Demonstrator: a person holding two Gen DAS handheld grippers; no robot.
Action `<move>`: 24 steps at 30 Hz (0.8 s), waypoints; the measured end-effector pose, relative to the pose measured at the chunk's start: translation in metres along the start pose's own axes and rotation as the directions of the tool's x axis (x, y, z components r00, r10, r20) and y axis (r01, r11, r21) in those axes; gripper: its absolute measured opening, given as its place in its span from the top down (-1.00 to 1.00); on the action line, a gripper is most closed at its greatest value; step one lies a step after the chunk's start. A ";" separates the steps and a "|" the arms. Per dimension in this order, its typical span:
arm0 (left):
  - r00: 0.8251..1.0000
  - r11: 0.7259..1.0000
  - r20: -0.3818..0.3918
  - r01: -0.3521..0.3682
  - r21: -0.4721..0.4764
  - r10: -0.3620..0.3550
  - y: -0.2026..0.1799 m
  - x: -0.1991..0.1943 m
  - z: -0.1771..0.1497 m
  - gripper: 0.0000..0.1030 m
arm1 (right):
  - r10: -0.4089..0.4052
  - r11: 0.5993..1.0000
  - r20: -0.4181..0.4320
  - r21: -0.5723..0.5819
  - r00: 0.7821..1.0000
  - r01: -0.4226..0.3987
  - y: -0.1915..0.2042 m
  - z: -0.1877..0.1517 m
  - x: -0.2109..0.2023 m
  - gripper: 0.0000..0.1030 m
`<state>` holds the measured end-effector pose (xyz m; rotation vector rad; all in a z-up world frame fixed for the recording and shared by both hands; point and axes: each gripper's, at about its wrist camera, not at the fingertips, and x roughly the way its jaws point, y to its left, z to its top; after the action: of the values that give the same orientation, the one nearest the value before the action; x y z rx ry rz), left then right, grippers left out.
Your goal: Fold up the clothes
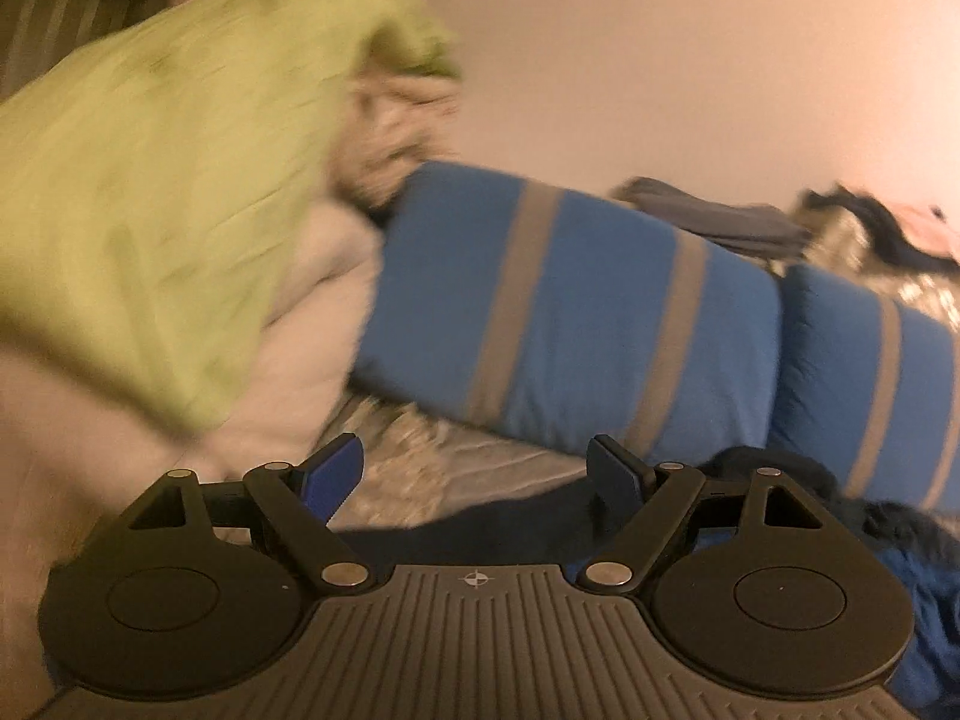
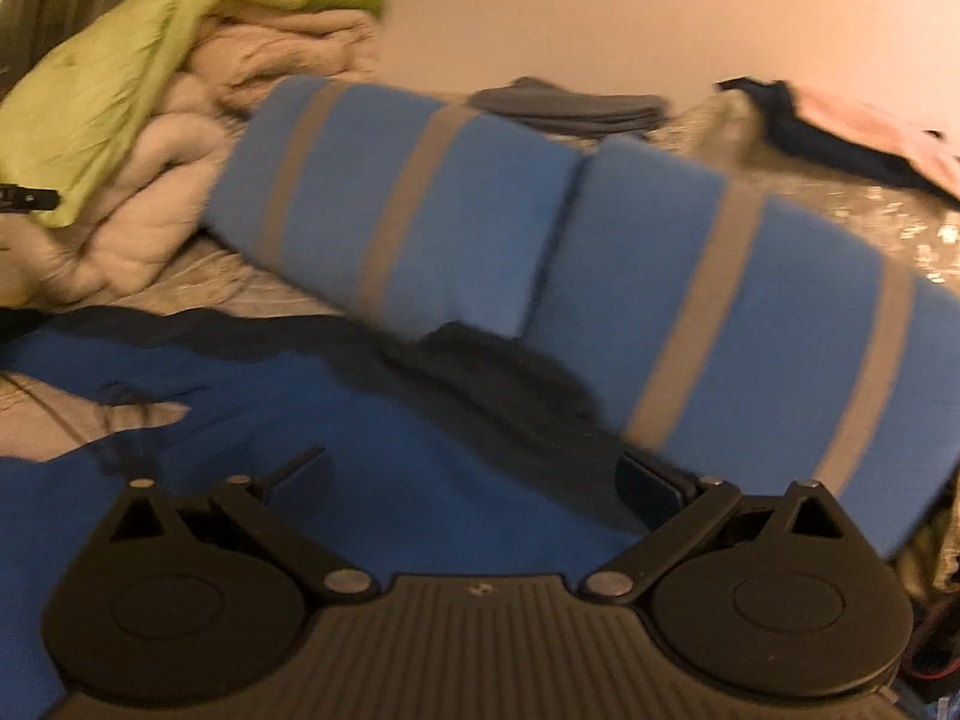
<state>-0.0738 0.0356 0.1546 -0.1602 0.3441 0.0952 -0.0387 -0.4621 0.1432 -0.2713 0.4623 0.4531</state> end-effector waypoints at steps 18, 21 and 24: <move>0.999 0.588 0.008 -0.018 -0.809 0.040 0.171 -0.030 -0.100 -0.59 | 0.168 0.985 0.000 -0.028 0.986 -0.168 0.051 0.010 -0.015 -1.00; 0.999 0.520 0.013 -0.006 -0.854 0.033 0.183 -0.027 -0.120 -0.59 | 0.169 0.985 -0.001 -0.035 0.986 -0.169 0.052 0.003 -0.022 -1.00; 0.998 0.460 0.025 -0.003 -0.888 0.054 0.192 -0.025 -0.134 -0.58 | 0.154 0.987 0.002 -0.051 0.988 -0.154 0.053 -0.006 -0.025 -1.00</move>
<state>-0.1639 0.1998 0.0114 -1.2301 0.2111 0.3163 -0.0859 -0.4268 0.1419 -0.2837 0.4680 0.6169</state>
